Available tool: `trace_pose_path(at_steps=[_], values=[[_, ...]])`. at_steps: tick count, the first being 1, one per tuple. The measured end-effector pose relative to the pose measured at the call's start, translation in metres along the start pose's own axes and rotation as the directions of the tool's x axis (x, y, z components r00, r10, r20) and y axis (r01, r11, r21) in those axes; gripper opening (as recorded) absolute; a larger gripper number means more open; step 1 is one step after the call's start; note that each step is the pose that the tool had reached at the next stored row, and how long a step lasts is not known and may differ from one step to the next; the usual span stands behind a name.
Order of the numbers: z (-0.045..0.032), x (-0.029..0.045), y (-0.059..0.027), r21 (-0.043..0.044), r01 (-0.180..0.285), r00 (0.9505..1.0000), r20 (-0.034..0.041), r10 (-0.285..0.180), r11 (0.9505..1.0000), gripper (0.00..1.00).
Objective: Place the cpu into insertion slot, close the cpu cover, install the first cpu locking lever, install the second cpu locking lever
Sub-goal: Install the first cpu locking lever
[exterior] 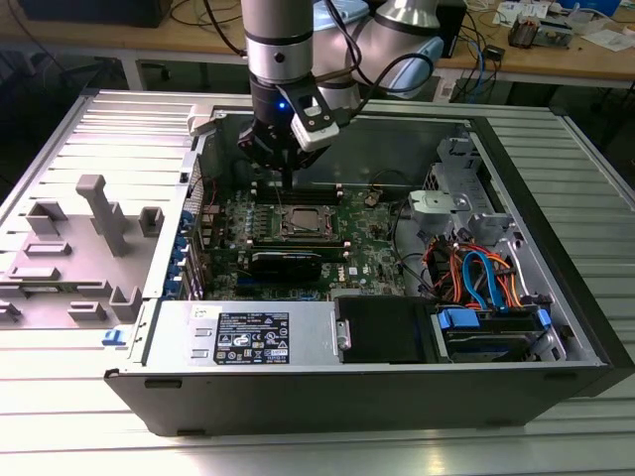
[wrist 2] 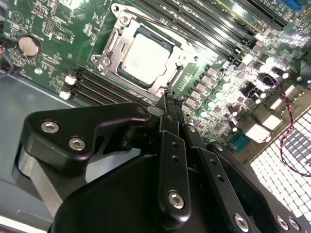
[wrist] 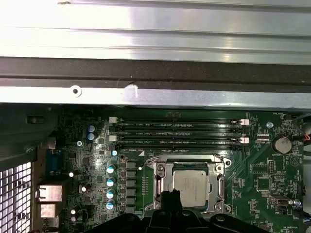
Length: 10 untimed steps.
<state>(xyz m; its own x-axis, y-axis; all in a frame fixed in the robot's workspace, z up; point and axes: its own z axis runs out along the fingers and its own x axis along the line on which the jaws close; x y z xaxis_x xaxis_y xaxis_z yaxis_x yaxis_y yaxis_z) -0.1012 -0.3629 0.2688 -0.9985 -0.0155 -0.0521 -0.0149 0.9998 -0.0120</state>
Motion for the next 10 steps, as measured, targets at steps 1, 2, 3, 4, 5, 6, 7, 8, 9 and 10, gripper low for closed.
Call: trace_pose_path(at_steps=[1,2,3,4,5,6,7,8,9,10], values=[[0.0,0.0002,0.0,-0.0001,0.0,1.0,0.0,0.0,1.0,0.11],[0.0,0.0003,0.0,0.0,0.0,1.0,0.0,0.0,1.0,0.11],[0.0,0.0003,0.0,0.0,0.0,1.0,0.0,0.0,1.0,0.11],[0.0,0.0004,0.0,0.0,0.0,1.0,0.0,0.0,1.0,0.11],[0.0,0.0004,0.0,0.0,0.0,1.0,0.0,0.0,1.0,0.11],[0.0,0.0005,0.0,0.0,0.0,1.0,0.0,0.0,1.0,0.11],[0.0,0.0005,0.0,0.0,0.0,1.0,0.0,0.0,1.0,0.11],[0.0,0.001,0.0,0.0,0.0,1.0,0.0,0.0,1.0,0.11],[-0.0001,0.0016,0.0,0.0,0.0,1.0,0.0,0.0,1.0,0.11],[-0.0001,0.0022,0.0,0.0,0.0,1.0,0.0,0.0,1.0,0.11]])
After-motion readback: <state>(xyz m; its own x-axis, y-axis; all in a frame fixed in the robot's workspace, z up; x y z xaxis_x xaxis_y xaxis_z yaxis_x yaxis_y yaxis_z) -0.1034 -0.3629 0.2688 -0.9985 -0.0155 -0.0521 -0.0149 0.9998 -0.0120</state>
